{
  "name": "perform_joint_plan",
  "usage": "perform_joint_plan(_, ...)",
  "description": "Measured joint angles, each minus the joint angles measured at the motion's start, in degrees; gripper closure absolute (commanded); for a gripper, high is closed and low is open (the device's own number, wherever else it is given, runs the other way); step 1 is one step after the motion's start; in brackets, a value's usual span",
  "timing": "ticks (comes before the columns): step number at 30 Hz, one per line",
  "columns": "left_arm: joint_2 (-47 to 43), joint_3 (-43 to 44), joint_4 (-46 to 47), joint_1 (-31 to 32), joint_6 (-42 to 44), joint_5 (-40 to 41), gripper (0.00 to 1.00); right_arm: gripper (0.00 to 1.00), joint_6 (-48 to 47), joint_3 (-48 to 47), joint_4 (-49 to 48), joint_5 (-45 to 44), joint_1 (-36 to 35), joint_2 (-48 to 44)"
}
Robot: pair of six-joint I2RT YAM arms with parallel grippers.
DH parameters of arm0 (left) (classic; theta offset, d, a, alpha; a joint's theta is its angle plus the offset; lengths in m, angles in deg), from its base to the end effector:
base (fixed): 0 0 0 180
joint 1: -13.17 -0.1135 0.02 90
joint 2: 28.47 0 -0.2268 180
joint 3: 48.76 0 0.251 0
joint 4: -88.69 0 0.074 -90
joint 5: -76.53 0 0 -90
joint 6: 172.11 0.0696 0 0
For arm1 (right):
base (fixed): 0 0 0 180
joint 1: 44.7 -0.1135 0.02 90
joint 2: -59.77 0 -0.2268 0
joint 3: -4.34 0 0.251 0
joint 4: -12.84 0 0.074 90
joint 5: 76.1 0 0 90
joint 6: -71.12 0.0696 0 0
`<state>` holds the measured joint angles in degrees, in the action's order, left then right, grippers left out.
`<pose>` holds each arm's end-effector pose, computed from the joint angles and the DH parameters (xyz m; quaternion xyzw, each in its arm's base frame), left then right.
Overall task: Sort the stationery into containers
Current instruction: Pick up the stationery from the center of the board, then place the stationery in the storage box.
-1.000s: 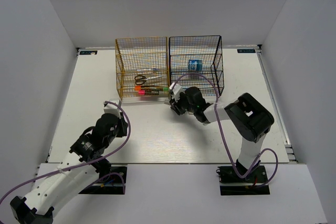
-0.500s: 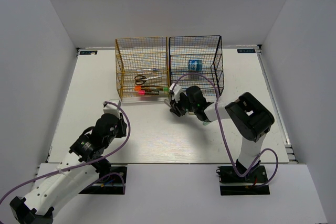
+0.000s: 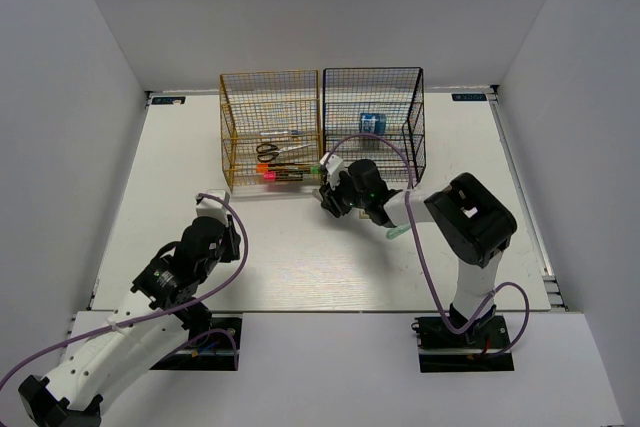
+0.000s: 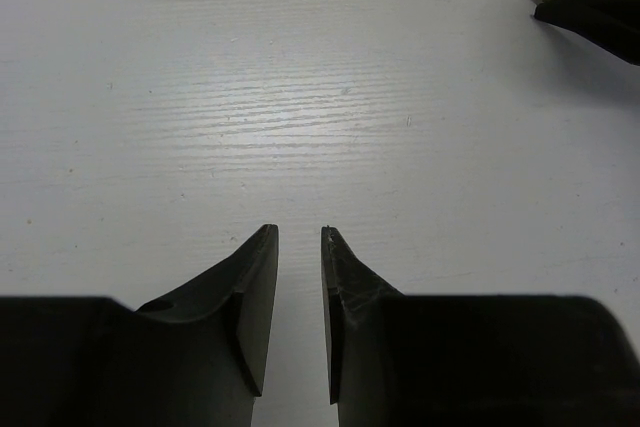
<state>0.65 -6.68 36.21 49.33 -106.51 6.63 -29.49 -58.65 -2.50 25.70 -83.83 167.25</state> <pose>0.1546 -0.0833 0.1915 0.0172 0.8936 -0.0754 0.4422 0.2946 0.2580 0.0847 -0.4080 0.7563 0.2100 0.4664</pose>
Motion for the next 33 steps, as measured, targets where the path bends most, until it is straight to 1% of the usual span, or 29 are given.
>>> perform_joint_plan(3, 0.0, 0.0, 0.0, 0.0, 0.0, 0.15, 0.65, 0.54, 0.55, -1.01, 0.55, -0.04, -0.26, 0.61)
perform_joint_plan(6, 0.0, 0.0, 0.0, 0.02, 0.0, 0.31, 0.65, 0.6, 1.25, -1.29, 0.79, -0.11, -0.39, 0.7)
perform_joint_plan(7, 0.02, 0.0, 0.02, 0.02, 0.0, 0.31, 0.65, 0.7, 1.44, -1.29, 0.79, -0.31, -0.39, 0.7)
perform_joint_plan(10, 0.02, 0.0, 0.02, 0.02, 0.0, 0.31, 0.65, 0.91, 1.92, -1.29, 0.7, -0.72, -0.37, 0.7)
perform_joint_plan(11, 0.04, 0.0, 0.02, 0.02, 0.0, 0.31, 0.65, 1.0, 2.14, -1.25, 0.52, -0.92, -0.37, 0.7)
perform_joint_plan(18, 0.0, 0.0, -0.11, 0.02, -0.02, 0.31, 0.65, 1.0, 2.49, 1.29, -2.08, -0.9, -0.35, -0.31)
perform_joint_plan(20, -0.15, 0.0, -0.42, 0.02, 0.0, 0.31, 0.65, 1.0, 2.32, 4.39, -1.97, 0.48, -0.33, -2.93)
perform_joint_plan(22, -0.46, 0.02, -0.68, 0.02, 0.0, 0.33, 0.65, 1.0, 1.36, 7.8, 0.83, 4.07, -0.22, -7.65)
perform_joint_plan(25, -0.87, 0.07, -0.85, 0.02, 0.0, 0.31, 0.65, 1.0, -1.95, 8.74, 10.05, 11.39, -0.09, -16.04)
perform_joint_plan(28, -0.94, 0.33, -0.83, 0.02, -0.02, 0.24, 0.65, 1.0, -8.48, 2.97, 23.63, 16.81, -0.11, -22.8)
perform_joint_plan(30, -0.92, 0.55, -0.81, 0.02, -0.02, 0.15, 0.65, 1.0, -12.44, -2.08, 30.32, 16.46, -0.24, -25.68)
perform_joint_plan(33, -0.63, 0.76, -0.74, 0.02, -0.04, -0.44, 0.65, 1.0, -18.38, -9.73, 38.14, 9.66, -0.2, -27.93)
